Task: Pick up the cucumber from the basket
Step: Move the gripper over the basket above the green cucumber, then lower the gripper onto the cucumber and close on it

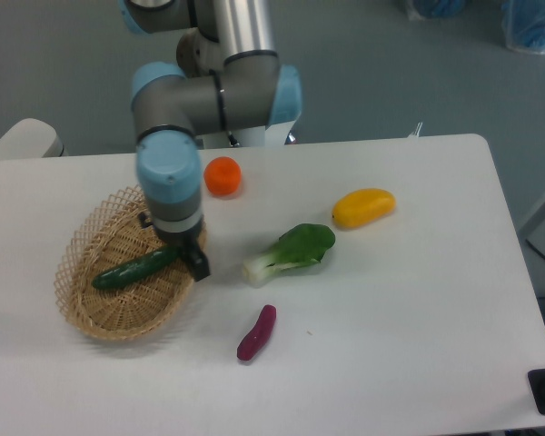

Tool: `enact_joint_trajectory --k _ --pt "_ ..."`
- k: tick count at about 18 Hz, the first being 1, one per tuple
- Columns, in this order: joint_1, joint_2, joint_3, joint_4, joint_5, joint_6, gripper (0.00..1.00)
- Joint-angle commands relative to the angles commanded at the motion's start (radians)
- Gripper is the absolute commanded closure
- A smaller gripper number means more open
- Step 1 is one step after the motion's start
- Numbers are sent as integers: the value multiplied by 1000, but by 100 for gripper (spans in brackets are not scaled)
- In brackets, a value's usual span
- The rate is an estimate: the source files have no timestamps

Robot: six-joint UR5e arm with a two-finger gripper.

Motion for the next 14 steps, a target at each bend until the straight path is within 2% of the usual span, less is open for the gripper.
enact_joint_trajectory --k 1,4,8,11,13,14 --pt "-2 -6 -18 11 -3 -8 0" --pt "-15 -21 -54 95 -9 -22 0" --pt "-49 -57 -57 104 -9 -110 0" --pt "-55 -69 -57 106 -9 -126 0" --pt "-55 -69 -58 106 -8 -127 13" --pt "-55 -71 -58 106 -8 -129 23"
